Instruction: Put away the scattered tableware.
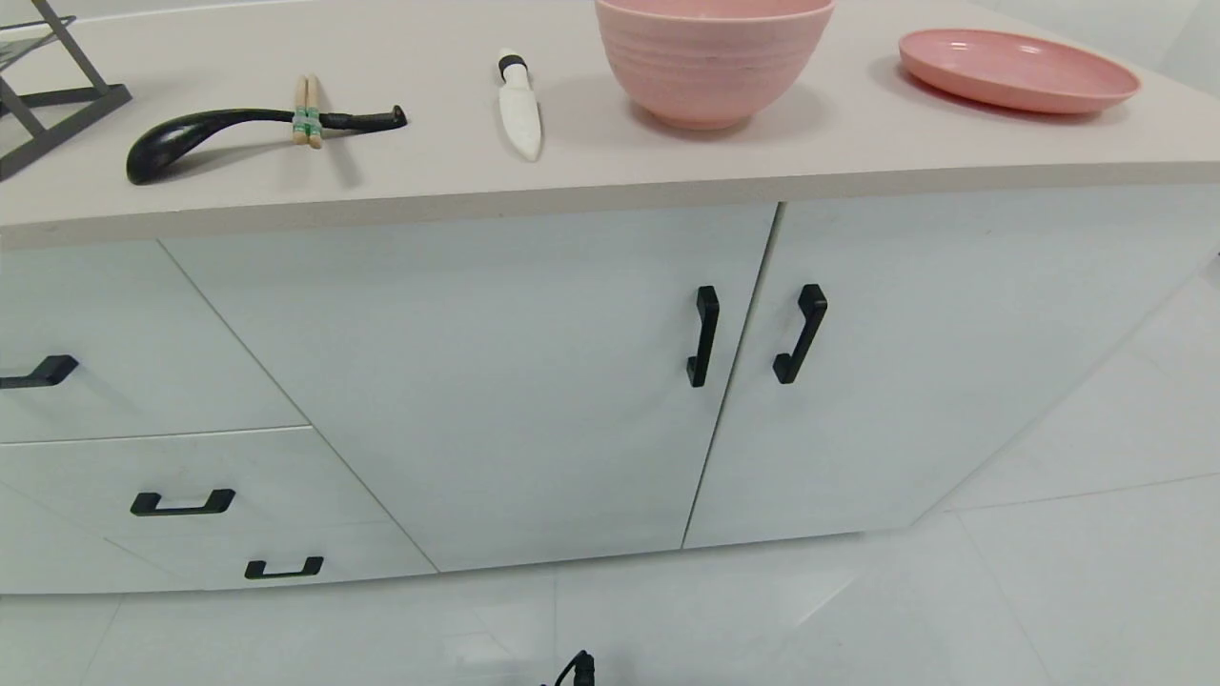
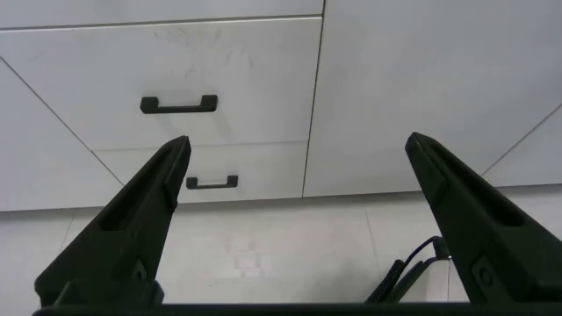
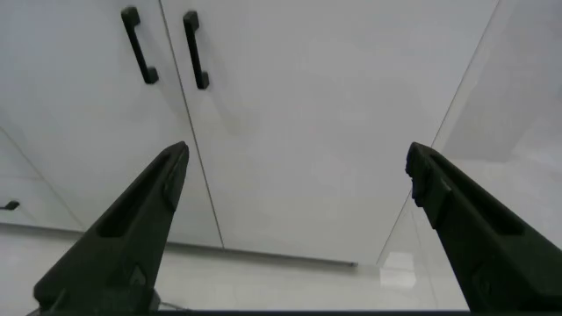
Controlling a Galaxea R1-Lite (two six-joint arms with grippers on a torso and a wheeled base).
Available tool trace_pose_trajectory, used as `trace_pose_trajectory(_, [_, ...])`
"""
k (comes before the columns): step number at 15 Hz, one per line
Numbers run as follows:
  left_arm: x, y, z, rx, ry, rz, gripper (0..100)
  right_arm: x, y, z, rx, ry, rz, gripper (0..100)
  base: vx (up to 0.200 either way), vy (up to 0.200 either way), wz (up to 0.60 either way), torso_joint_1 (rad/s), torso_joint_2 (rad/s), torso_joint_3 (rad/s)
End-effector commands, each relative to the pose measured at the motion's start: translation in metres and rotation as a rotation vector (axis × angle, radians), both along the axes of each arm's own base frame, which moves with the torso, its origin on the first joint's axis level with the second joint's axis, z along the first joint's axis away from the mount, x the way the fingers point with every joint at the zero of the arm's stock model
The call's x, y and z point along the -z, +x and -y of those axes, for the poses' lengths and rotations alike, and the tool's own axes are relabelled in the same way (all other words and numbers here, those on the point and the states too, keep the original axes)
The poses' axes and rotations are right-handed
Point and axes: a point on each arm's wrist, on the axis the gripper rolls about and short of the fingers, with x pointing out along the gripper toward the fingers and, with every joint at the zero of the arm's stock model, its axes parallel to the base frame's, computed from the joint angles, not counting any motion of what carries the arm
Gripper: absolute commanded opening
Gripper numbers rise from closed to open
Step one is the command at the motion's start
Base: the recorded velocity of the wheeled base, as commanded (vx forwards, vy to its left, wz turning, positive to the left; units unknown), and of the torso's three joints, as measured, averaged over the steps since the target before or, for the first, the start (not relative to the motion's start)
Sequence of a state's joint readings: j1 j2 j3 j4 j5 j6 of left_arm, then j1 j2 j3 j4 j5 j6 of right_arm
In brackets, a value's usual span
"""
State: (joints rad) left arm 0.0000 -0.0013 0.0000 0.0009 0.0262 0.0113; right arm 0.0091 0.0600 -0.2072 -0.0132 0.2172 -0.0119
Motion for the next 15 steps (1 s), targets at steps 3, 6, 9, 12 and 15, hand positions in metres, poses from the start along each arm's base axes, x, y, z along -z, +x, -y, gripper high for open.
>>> trace_pose_trajectory(3, [0.000, 0.000, 0.000, -0.001, -0.002, -0.002, 100, -0.007, 0.001, 0.000, -0.016, -0.001, -0.021, 100, 0.000, 0.000, 0.00, 0.000, 0.00, 0.000])
trace_pose_trajectory(6, [0.000, 0.000, 0.000, -0.001, 0.001, -0.002, 100, -0.032, 0.022, -0.001, -0.110, -0.018, -0.120, 100, 0.000, 0.000, 0.00, 0.000, 0.00, 0.000])
trace_pose_trajectory(9, [0.000, 0.000, 0.000, -0.001, 0.003, -0.002, 100, -0.032, 0.037, -0.002, -0.207, -0.028, -0.210, 100, 0.000, 0.000, 0.00, 0.000, 0.00, 0.000])
trace_pose_trajectory(12, [0.000, 0.000, 0.000, 0.000, 0.001, -0.002, 100, -0.048, 0.063, -0.007, -0.263, -0.050, -0.260, 100, 0.000, 0.000, 0.00, 0.000, 0.00, 0.000])
trace_pose_trajectory(15, [0.000, 0.000, 0.000, -0.001, -0.001, -0.002, 100, -0.051, 0.101, -0.018, -0.318, -0.064, -0.354, 100, 0.000, 0.000, 0.00, 0.000, 0.00, 0.000])
